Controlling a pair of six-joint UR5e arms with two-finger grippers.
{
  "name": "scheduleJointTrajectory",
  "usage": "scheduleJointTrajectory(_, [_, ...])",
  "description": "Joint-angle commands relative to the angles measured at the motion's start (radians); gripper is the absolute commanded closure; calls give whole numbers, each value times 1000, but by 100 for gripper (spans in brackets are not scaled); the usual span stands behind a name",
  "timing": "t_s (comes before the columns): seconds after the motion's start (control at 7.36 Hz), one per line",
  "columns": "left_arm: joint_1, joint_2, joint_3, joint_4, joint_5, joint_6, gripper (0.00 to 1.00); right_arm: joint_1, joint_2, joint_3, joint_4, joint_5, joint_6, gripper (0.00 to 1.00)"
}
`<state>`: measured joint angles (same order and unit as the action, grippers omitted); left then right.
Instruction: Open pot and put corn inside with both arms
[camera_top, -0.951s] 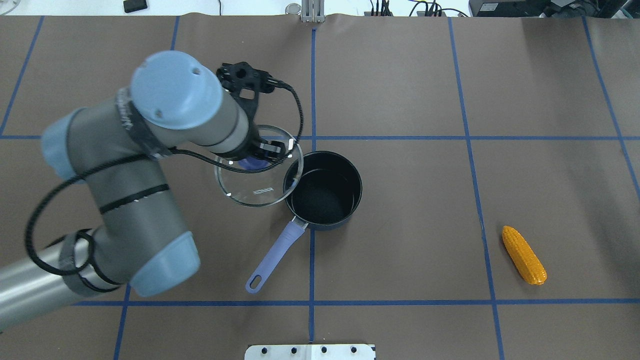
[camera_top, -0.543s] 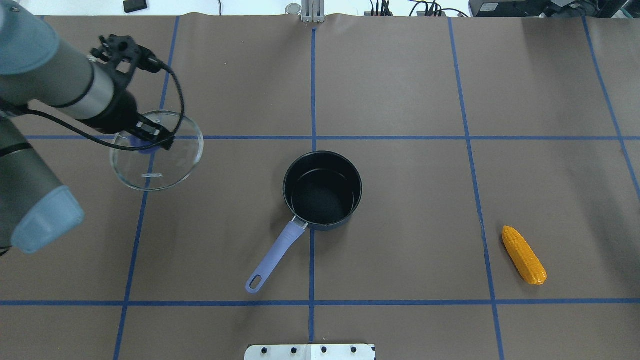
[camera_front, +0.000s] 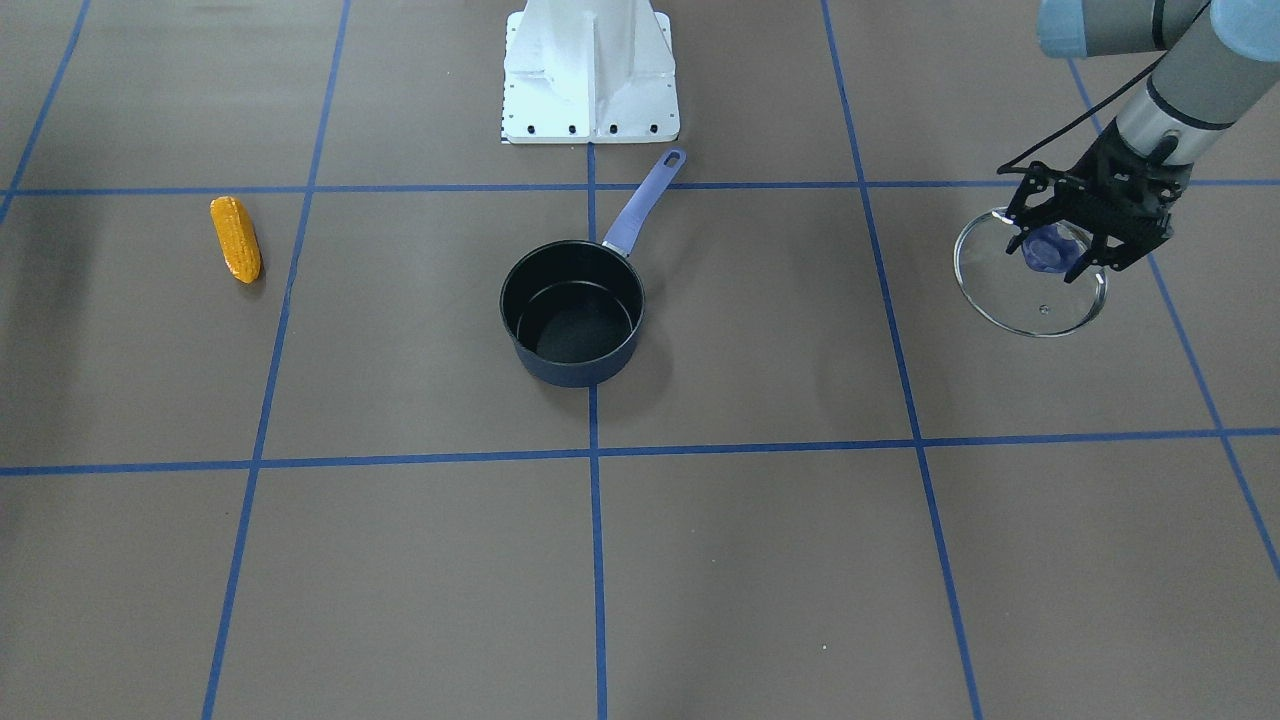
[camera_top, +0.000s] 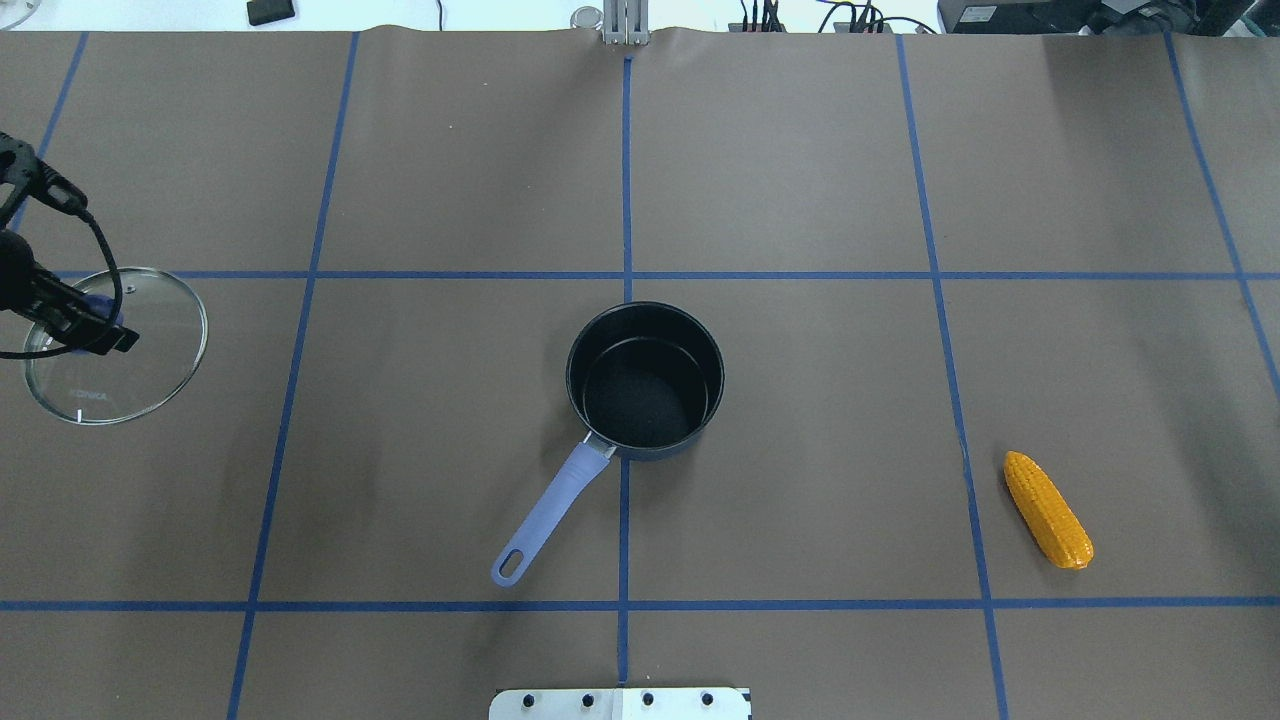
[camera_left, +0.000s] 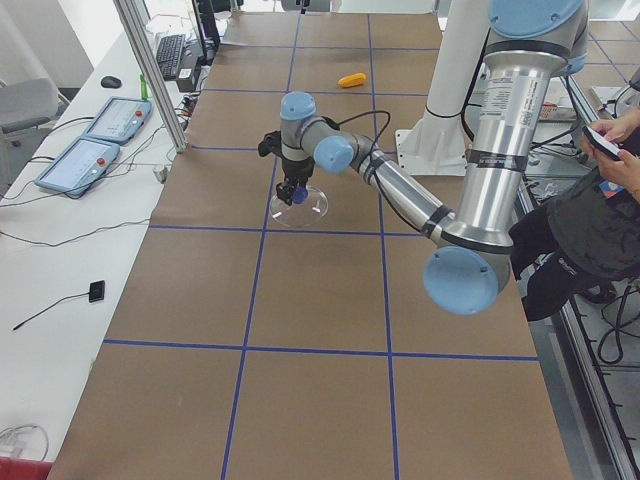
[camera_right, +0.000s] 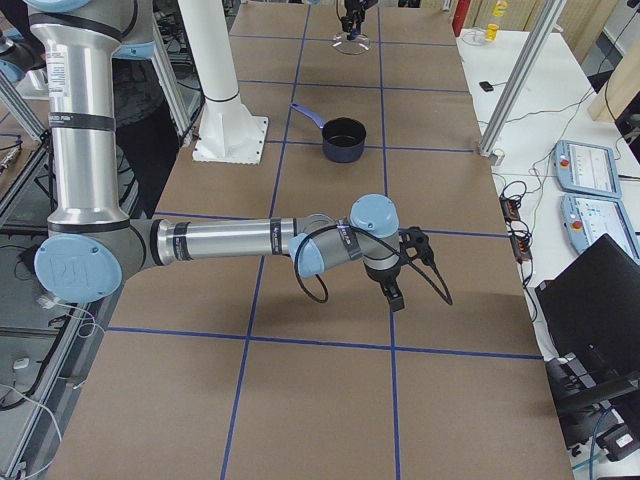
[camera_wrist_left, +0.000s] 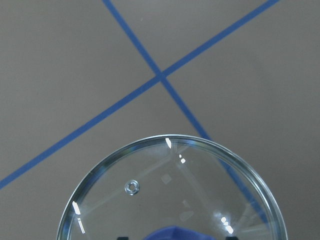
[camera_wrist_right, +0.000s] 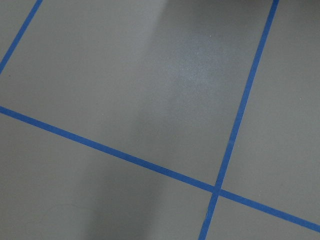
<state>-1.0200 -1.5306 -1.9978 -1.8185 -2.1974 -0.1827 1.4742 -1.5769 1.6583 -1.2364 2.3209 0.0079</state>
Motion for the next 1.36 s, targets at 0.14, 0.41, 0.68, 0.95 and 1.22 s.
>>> scheduleJointTrajectory(0.14, [-3, 119, 253, -443, -4, -3, 72, 0, 0, 0, 0, -2, 0, 0])
scheduleJointTrajectory(0.41, [1, 118, 368, -579, -2, -7, 68, 0, 0, -2, 8, -2, 0, 0])
scheduleJointTrajectory(0.68, [8, 116, 379, -581, 1, -6, 64, 0, 0, -2, 8, -2, 0, 0])
scheduleJointTrajectory(0.95, [9, 101, 401, -579, 2, 5, 57, 0, 0, -2, 8, -2, 0, 0])
scheduleJointTrajectory(1.22, [11, 93, 407, -578, 7, 6, 21, 0, 0, -2, 8, -2, 0, 0])
